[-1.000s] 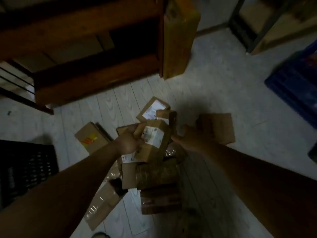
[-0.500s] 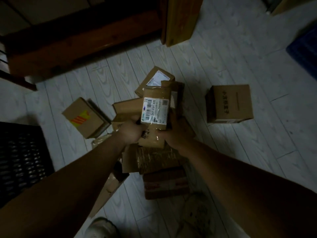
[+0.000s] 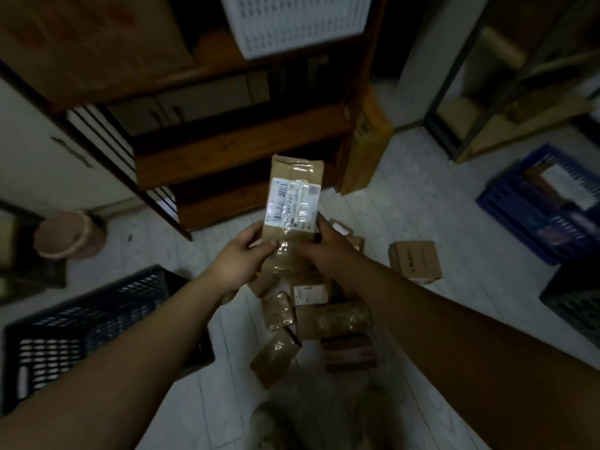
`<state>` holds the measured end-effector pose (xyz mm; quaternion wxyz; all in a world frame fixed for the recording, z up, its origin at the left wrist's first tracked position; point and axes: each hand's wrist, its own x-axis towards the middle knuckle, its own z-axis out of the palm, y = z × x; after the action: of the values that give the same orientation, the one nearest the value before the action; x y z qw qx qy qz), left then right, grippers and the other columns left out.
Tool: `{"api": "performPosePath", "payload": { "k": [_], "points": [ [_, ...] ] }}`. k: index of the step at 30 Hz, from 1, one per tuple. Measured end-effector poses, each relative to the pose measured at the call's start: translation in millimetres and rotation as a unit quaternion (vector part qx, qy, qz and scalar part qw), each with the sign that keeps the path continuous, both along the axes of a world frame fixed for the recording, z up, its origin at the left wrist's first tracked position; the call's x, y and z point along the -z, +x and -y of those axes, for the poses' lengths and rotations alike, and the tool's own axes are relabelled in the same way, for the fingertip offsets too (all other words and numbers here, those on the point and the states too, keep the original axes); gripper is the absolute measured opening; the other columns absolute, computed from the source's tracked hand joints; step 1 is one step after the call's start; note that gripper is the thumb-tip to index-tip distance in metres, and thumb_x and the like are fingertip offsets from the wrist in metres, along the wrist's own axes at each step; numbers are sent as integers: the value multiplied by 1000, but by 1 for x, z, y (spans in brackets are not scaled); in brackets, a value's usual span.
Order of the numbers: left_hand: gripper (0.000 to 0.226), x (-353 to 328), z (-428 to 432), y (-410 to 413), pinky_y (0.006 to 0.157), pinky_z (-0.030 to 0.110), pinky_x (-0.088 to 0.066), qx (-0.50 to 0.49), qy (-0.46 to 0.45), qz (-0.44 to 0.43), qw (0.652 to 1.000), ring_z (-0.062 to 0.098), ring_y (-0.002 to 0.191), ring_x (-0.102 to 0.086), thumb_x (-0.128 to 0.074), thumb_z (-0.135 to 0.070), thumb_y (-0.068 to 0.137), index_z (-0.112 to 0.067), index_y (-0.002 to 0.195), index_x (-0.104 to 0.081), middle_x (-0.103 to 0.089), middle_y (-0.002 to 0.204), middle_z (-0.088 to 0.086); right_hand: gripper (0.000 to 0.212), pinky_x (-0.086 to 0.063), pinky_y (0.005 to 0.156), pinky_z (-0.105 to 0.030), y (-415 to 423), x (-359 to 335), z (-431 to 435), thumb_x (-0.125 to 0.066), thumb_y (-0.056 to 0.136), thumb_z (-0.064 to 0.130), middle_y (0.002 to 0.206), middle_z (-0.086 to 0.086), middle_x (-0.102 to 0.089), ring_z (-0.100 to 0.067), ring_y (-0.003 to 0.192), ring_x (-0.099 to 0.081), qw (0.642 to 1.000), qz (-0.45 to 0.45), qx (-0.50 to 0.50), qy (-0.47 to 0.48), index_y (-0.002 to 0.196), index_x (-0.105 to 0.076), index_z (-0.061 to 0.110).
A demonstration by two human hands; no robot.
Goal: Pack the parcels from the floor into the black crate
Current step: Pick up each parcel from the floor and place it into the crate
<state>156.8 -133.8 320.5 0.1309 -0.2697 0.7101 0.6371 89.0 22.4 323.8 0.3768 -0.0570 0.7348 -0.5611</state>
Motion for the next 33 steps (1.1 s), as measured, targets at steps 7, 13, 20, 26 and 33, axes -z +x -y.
{"api": "performPosePath", "payload": {
  "k": [7,13,20,26,33],
  "points": [
    [48,-139,27,65,78,46,-57,-72,16,-62,995,24,87,-69,-63,-12,87,-25,131,-50,-69,105,3,67,-53,92,-43,64,-128,32,-69,86,16,128,-5,-60,-24,114,-61,999,-29,13,-39,140,-32,25],
    [41,-205,44,128,76,47,-57,-82,-2,-65,994,30,97,-68,-59,-12,89,-23,129,-52,-67,112,11,76,-48,91,-29,107,-202,34,-70,85,15,137,3,-50,-15,120,-52,992,-110,-39,-48,146,-25,20],
    [35,-263,87,192,80,48,-55,2,-45,-24,999,32,100,-64,-54,-11,91,-27,123,-53,-65,112,12,100,-25,110,-32,128,-256,48,-74,80,36,158,0,-18,-21,143,-24,966,-252,-55,9,152,-5,30],
    [37,-287,159,247,57,29,-56,-104,-140,-73,982,21,96,-60,-56,-23,92,-19,129,-50,-58,115,8,88,-32,101,-26,167,-267,119,-73,82,15,148,0,-40,-19,136,-37,958,-260,-124,-3,150,-18,26],
    [74,-289,263,315,94,34,-48,-184,-127,-143,964,25,123,-46,-65,-27,86,-21,148,-24,-36,147,6,53,-38,88,-28,235,-263,241,-58,93,33,139,-1,-50,-21,126,-47,954,-298,-23,5,141,-38,24]
  ]
}}
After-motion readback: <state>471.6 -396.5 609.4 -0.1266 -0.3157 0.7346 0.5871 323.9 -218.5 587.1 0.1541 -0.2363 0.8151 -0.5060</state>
